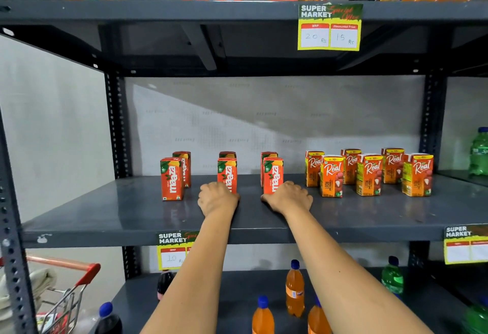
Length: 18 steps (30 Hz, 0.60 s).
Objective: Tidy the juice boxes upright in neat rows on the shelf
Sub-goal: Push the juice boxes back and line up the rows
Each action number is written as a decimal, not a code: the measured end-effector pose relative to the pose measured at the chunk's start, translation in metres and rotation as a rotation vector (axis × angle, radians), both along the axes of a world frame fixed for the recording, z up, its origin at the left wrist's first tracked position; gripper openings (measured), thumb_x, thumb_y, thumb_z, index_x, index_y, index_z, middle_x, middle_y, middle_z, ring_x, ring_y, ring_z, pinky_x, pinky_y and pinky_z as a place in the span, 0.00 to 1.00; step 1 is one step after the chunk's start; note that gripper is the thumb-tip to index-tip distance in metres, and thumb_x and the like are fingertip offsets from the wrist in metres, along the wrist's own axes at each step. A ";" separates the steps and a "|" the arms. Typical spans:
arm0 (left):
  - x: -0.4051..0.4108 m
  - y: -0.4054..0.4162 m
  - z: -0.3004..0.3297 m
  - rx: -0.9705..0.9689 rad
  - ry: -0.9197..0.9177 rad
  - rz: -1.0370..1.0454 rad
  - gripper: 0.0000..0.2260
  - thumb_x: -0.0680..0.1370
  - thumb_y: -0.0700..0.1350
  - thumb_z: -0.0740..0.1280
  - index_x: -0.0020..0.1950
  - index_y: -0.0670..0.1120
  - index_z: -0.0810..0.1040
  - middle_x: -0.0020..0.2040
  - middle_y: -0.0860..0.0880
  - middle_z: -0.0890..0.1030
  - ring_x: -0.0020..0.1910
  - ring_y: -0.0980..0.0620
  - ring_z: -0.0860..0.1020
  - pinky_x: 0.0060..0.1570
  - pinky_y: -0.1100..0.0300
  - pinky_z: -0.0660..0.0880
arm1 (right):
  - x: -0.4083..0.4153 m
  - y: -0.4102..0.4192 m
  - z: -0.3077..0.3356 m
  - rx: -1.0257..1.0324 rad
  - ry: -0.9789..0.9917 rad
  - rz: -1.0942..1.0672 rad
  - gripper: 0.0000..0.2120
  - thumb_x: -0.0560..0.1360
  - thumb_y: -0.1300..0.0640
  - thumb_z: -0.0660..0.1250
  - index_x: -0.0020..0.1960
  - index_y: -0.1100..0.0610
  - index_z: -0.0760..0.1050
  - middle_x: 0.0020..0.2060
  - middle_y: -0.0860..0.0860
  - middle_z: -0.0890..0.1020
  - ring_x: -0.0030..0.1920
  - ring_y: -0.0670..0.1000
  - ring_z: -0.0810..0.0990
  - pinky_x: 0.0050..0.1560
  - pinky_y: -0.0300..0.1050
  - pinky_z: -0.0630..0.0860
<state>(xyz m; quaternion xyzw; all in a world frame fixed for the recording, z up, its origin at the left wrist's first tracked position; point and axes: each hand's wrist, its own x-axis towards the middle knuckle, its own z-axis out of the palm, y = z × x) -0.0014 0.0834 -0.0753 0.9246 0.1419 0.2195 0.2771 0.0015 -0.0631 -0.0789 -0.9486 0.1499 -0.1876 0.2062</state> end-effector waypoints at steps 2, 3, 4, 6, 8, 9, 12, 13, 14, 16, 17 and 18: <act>0.000 0.000 0.000 -0.006 0.002 -0.003 0.24 0.73 0.52 0.70 0.63 0.39 0.72 0.61 0.39 0.73 0.59 0.42 0.74 0.58 0.52 0.72 | 0.000 0.000 -0.001 -0.008 -0.001 0.004 0.39 0.67 0.34 0.67 0.68 0.59 0.66 0.64 0.57 0.74 0.65 0.60 0.71 0.60 0.52 0.68; 0.000 0.000 -0.001 -0.005 0.002 -0.003 0.24 0.73 0.52 0.70 0.63 0.39 0.72 0.61 0.39 0.73 0.59 0.42 0.74 0.58 0.52 0.72 | 0.001 0.000 -0.001 -0.011 0.000 0.004 0.39 0.66 0.34 0.67 0.67 0.59 0.66 0.64 0.57 0.74 0.64 0.60 0.71 0.60 0.52 0.68; 0.000 0.000 -0.001 -0.004 0.001 -0.003 0.24 0.73 0.52 0.70 0.63 0.39 0.72 0.61 0.39 0.73 0.59 0.42 0.74 0.58 0.52 0.72 | 0.001 0.000 -0.002 -0.014 0.001 0.003 0.39 0.66 0.34 0.67 0.67 0.59 0.67 0.64 0.57 0.74 0.64 0.60 0.71 0.60 0.52 0.68; 0.000 0.000 -0.002 -0.005 0.001 -0.005 0.25 0.73 0.52 0.70 0.63 0.39 0.72 0.61 0.39 0.73 0.59 0.42 0.74 0.58 0.52 0.72 | 0.000 0.001 -0.002 -0.019 0.000 0.001 0.40 0.66 0.34 0.67 0.67 0.59 0.67 0.64 0.57 0.74 0.64 0.59 0.72 0.60 0.52 0.68; -0.001 0.001 -0.002 -0.003 0.003 -0.006 0.25 0.72 0.52 0.70 0.63 0.39 0.72 0.61 0.39 0.73 0.59 0.42 0.74 0.58 0.52 0.73 | 0.000 0.002 -0.002 -0.022 0.002 0.003 0.40 0.66 0.34 0.67 0.67 0.59 0.66 0.64 0.57 0.74 0.64 0.59 0.72 0.60 0.52 0.68; -0.001 0.002 -0.002 -0.003 0.002 -0.005 0.25 0.72 0.52 0.70 0.63 0.39 0.72 0.61 0.39 0.73 0.59 0.42 0.74 0.57 0.52 0.73 | 0.000 0.002 -0.002 -0.021 0.003 0.002 0.40 0.66 0.33 0.67 0.67 0.59 0.66 0.64 0.57 0.74 0.64 0.59 0.72 0.60 0.52 0.69; 0.000 0.002 -0.002 0.011 0.003 -0.004 0.25 0.72 0.52 0.70 0.63 0.39 0.72 0.61 0.39 0.73 0.59 0.42 0.75 0.57 0.52 0.73 | 0.001 0.001 -0.002 -0.035 0.010 -0.005 0.41 0.67 0.33 0.67 0.68 0.60 0.66 0.65 0.57 0.74 0.65 0.59 0.72 0.61 0.52 0.69; 0.000 0.002 -0.002 0.016 0.003 -0.009 0.25 0.72 0.52 0.71 0.63 0.39 0.72 0.61 0.39 0.73 0.59 0.42 0.75 0.57 0.52 0.73 | 0.001 0.001 -0.003 -0.039 0.013 -0.005 0.41 0.67 0.32 0.67 0.68 0.60 0.66 0.65 0.57 0.74 0.65 0.59 0.71 0.61 0.52 0.69; 0.000 0.003 -0.002 0.017 0.004 -0.012 0.25 0.72 0.53 0.71 0.63 0.39 0.72 0.60 0.39 0.73 0.59 0.42 0.75 0.57 0.52 0.73 | 0.001 0.001 -0.003 -0.042 0.014 -0.005 0.42 0.67 0.32 0.67 0.68 0.60 0.65 0.65 0.58 0.74 0.65 0.59 0.71 0.61 0.52 0.69; -0.001 0.003 -0.002 0.013 0.007 -0.016 0.26 0.72 0.53 0.71 0.63 0.39 0.72 0.60 0.39 0.74 0.58 0.42 0.75 0.57 0.52 0.73 | 0.000 0.001 -0.002 -0.045 0.018 -0.001 0.41 0.67 0.32 0.66 0.69 0.60 0.65 0.66 0.58 0.73 0.65 0.59 0.71 0.62 0.52 0.69; -0.001 0.002 -0.002 0.009 0.008 -0.017 0.26 0.72 0.53 0.71 0.63 0.39 0.72 0.60 0.39 0.74 0.58 0.42 0.75 0.57 0.52 0.73 | 0.000 0.001 -0.002 -0.045 0.020 -0.001 0.41 0.68 0.32 0.66 0.69 0.60 0.65 0.66 0.58 0.73 0.66 0.60 0.71 0.62 0.52 0.68; -0.002 0.002 -0.001 0.006 0.011 -0.019 0.26 0.72 0.53 0.71 0.63 0.39 0.72 0.60 0.39 0.74 0.58 0.42 0.75 0.57 0.52 0.73 | -0.001 0.001 -0.001 -0.047 0.022 -0.001 0.41 0.68 0.32 0.66 0.69 0.60 0.64 0.66 0.58 0.73 0.66 0.60 0.71 0.62 0.52 0.68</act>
